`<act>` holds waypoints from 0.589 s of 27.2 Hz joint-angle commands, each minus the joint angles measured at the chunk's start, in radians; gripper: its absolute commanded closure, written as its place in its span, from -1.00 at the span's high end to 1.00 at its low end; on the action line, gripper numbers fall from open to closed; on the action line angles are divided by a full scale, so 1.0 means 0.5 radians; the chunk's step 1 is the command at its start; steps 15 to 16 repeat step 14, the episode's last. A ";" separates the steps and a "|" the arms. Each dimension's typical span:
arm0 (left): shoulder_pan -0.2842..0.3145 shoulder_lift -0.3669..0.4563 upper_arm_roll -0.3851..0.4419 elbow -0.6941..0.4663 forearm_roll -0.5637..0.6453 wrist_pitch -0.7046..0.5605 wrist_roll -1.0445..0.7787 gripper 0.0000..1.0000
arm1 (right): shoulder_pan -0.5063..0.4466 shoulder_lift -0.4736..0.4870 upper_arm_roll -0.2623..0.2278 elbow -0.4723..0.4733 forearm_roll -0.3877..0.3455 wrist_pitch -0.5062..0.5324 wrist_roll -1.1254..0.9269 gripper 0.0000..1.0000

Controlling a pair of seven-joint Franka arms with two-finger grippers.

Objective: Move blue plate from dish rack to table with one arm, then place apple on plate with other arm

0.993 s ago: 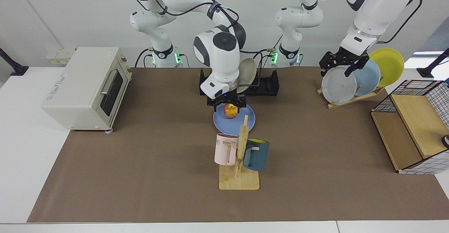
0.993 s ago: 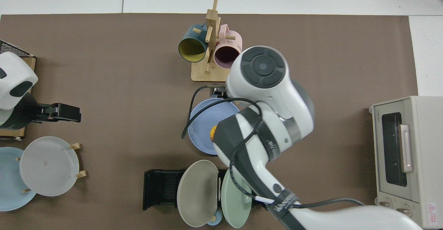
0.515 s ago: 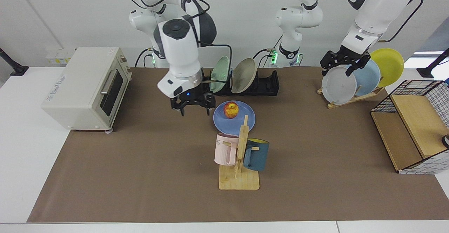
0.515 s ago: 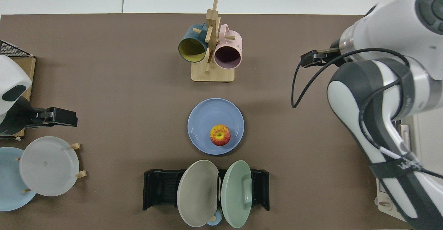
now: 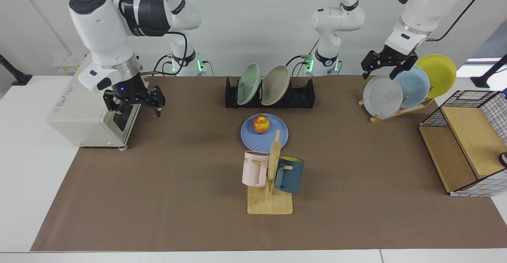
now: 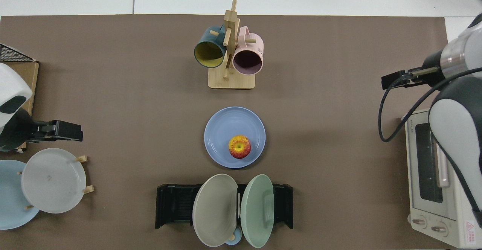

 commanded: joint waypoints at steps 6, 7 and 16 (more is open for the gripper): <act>0.023 -0.021 -0.002 -0.006 0.027 -0.015 0.029 1.00 | -0.047 -0.158 0.038 -0.204 0.065 -0.003 0.185 1.00; 0.026 -0.021 -0.002 -0.006 0.027 -0.021 0.032 1.00 | -0.047 -0.158 0.038 -0.204 0.075 -0.006 0.200 1.00; 0.063 -0.021 -0.005 0.000 0.027 -0.033 0.176 1.00 | -0.044 -0.155 0.038 -0.195 0.069 -0.009 0.259 1.00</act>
